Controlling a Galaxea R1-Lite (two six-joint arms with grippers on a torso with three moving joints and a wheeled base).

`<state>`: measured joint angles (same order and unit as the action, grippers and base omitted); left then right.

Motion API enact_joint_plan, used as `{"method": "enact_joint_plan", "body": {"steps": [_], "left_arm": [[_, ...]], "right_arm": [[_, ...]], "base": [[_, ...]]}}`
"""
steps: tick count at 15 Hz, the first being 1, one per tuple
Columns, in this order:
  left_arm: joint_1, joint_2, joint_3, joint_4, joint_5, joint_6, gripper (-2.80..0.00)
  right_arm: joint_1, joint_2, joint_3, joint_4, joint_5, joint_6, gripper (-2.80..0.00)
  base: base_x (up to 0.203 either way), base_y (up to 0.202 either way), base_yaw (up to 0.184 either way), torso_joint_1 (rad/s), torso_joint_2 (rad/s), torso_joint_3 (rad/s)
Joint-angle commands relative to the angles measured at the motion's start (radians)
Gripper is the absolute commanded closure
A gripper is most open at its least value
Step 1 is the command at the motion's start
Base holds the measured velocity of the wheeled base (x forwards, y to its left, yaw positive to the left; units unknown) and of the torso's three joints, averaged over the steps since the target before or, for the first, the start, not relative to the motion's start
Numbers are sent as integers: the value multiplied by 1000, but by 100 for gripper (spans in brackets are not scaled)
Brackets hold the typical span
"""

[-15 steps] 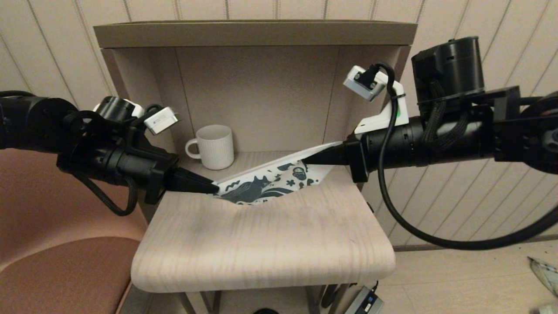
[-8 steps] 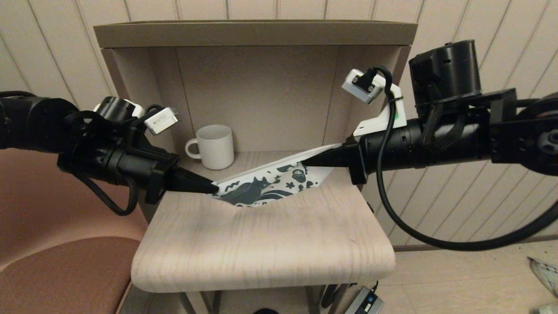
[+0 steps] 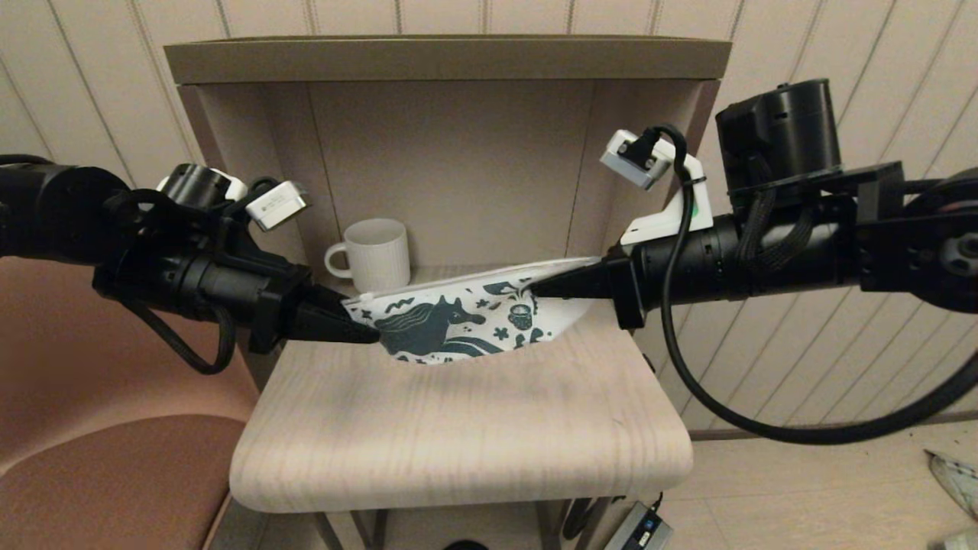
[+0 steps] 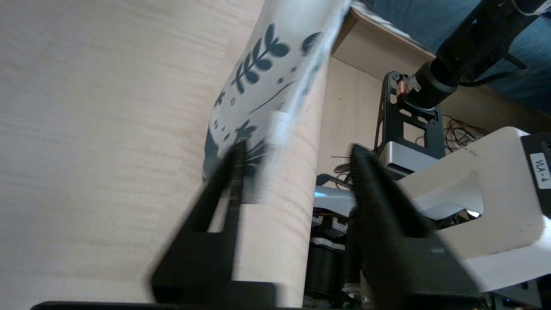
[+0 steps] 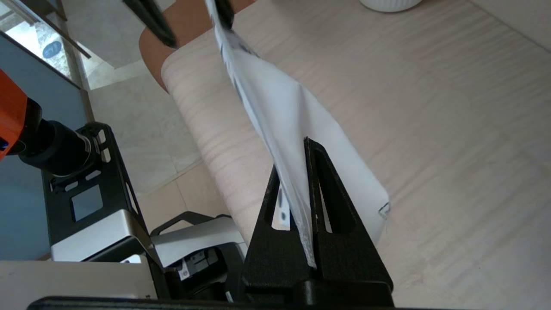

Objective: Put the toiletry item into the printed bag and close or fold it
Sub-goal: Close the strorage bag and place it on the desk

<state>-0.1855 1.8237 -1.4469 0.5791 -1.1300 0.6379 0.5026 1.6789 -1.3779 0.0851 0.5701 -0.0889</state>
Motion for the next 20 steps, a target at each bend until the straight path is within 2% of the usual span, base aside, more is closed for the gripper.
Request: {"method": "enact_joint_plan", "body": {"steps": [1, 4, 7, 9, 10, 20], "left_arm": [[1, -29, -5, 2, -9, 2, -280], [51, -80, -29, 2, -38, -1, -280], [141, -142, -36, 1, -56, 1, -280], [169, -164, -43, 2, -86, 0, -280], [169, -161, -43, 2, -86, 1, -280], [167, -149, -36, 2, -86, 6, -280]], "right_arm": [[-2, 11, -3, 1, 2, 0, 0], [-18, 50, -4, -7, 0, -3, 0], [-60, 126, -11, -95, -1, 3, 0], [-64, 161, -29, -109, -1, 4, 0], [-62, 169, -29, -111, -4, 2, -280], [-93, 102, -52, -109, -10, 0, -280]], "base": [[0, 0, 0, 0, 0, 0], [0, 0, 0, 0, 0, 0], [0, 0, 0, 0, 0, 0], [0, 0, 0, 0, 0, 0], [0, 0, 0, 0, 0, 0], [0, 0, 0, 0, 0, 0]]}}
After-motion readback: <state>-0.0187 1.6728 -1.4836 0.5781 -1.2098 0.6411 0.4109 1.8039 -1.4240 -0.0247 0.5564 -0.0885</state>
